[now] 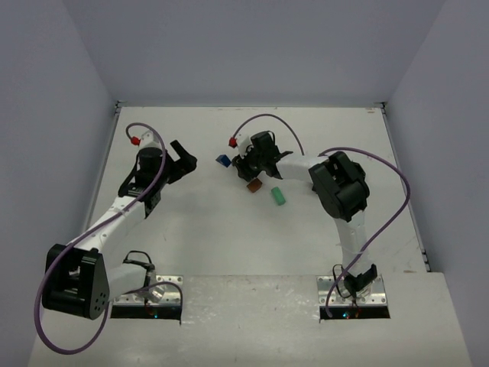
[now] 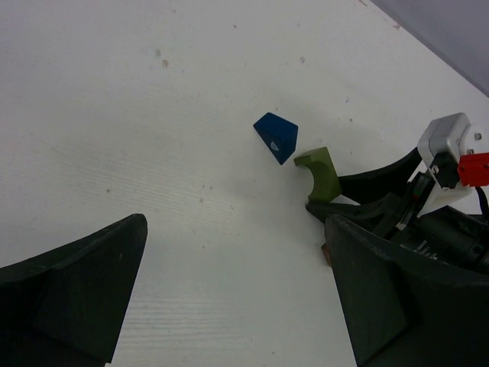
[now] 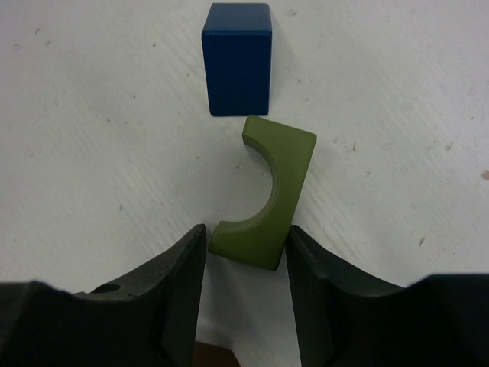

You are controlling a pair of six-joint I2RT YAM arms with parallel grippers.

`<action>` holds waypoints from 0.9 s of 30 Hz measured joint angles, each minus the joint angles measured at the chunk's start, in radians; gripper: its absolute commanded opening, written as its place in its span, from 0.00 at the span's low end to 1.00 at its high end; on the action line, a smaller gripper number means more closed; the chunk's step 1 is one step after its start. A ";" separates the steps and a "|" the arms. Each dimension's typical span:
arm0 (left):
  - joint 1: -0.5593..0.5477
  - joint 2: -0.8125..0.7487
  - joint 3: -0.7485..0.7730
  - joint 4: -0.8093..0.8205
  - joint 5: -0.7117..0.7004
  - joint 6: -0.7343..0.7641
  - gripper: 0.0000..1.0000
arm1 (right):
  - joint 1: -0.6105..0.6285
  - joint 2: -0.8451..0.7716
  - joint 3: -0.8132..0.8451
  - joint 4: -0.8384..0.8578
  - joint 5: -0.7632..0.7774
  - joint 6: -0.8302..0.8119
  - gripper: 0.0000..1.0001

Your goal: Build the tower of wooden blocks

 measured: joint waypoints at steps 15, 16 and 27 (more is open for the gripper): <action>-0.002 0.138 0.041 0.096 0.269 0.030 1.00 | -0.001 -0.142 -0.213 0.127 -0.093 -0.020 0.19; -0.003 0.149 0.041 0.108 0.313 0.032 1.00 | -0.001 -0.177 -0.245 0.146 -0.115 -0.016 0.19; -0.075 0.180 0.040 0.300 0.611 0.030 1.00 | -0.001 -0.522 -0.464 0.344 -0.341 0.113 0.19</action>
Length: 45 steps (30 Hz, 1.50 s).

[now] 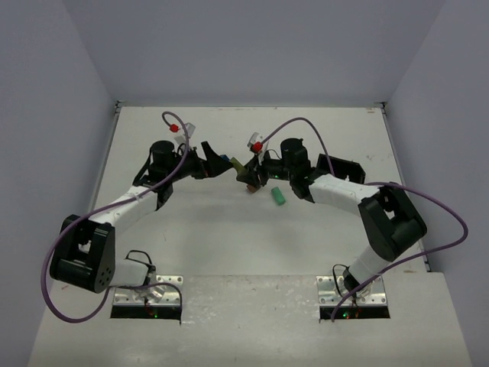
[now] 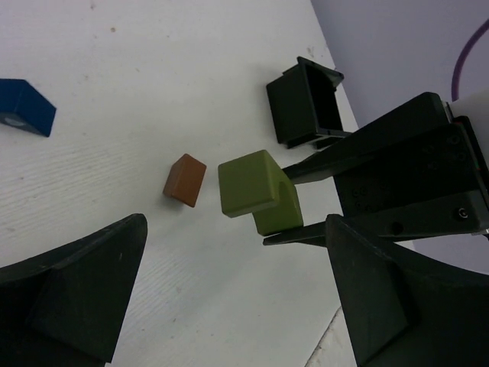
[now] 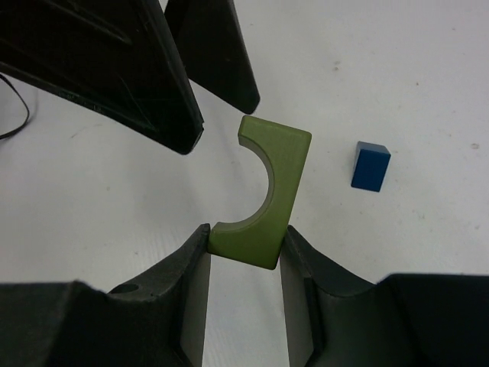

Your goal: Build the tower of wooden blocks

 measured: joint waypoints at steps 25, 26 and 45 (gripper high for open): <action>-0.071 0.082 -0.001 0.135 0.082 -0.095 0.11 | -0.001 -0.056 -0.097 0.112 -0.075 0.065 0.19; -0.071 0.082 -0.001 0.135 0.081 -0.101 0.05 | -0.003 -0.059 -0.100 0.117 -0.071 0.063 0.20; -0.079 0.079 0.013 0.196 0.410 0.257 0.00 | -0.005 -0.241 -0.137 -0.182 -0.226 0.076 0.99</action>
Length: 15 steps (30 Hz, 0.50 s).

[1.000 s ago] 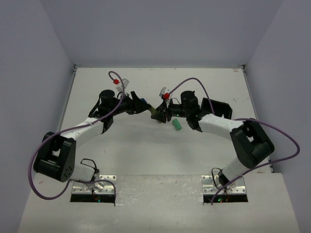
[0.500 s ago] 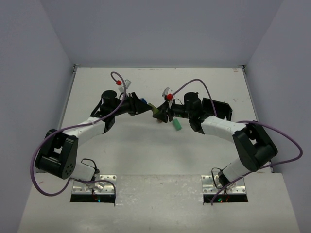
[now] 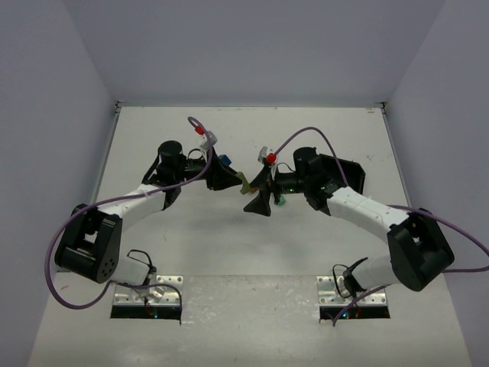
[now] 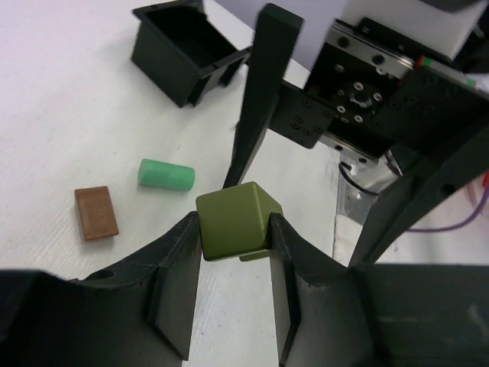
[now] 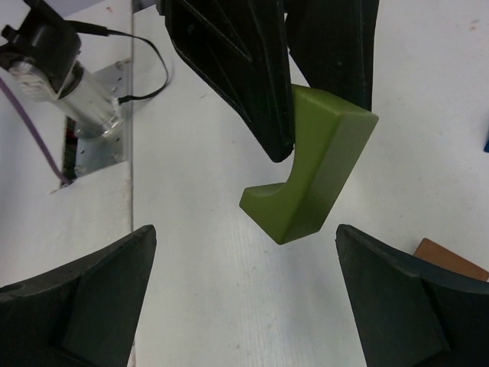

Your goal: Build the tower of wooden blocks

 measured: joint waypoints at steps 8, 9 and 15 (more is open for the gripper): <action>-0.038 -0.030 -0.083 0.149 0.156 0.080 0.00 | 0.000 0.010 0.065 -0.066 -0.109 0.075 0.99; -0.044 -0.038 -0.091 0.158 0.163 0.085 0.00 | 0.000 0.020 0.076 -0.068 -0.111 0.083 0.98; -0.055 -0.112 -0.124 0.187 0.169 0.112 0.00 | 0.000 0.059 0.110 -0.062 -0.128 0.114 0.42</action>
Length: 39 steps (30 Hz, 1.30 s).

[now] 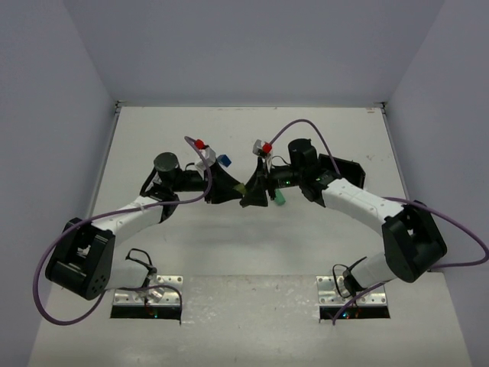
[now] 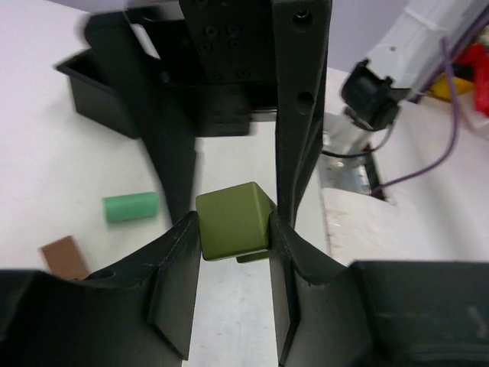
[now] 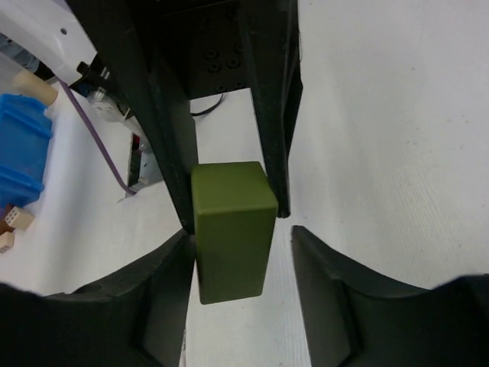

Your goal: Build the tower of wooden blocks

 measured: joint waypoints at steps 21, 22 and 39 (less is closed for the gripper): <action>-0.001 -0.186 0.057 -0.257 -0.586 -0.078 1.00 | 0.017 -0.053 -0.026 -0.186 0.475 -0.053 0.16; -0.001 -0.186 0.083 -0.293 -0.665 -0.097 1.00 | 0.030 -0.044 -0.028 -0.200 0.521 -0.055 0.17; 0.003 -0.261 0.086 -0.518 -1.200 -0.243 1.00 | 0.275 0.335 0.196 -0.437 0.876 -0.088 0.25</action>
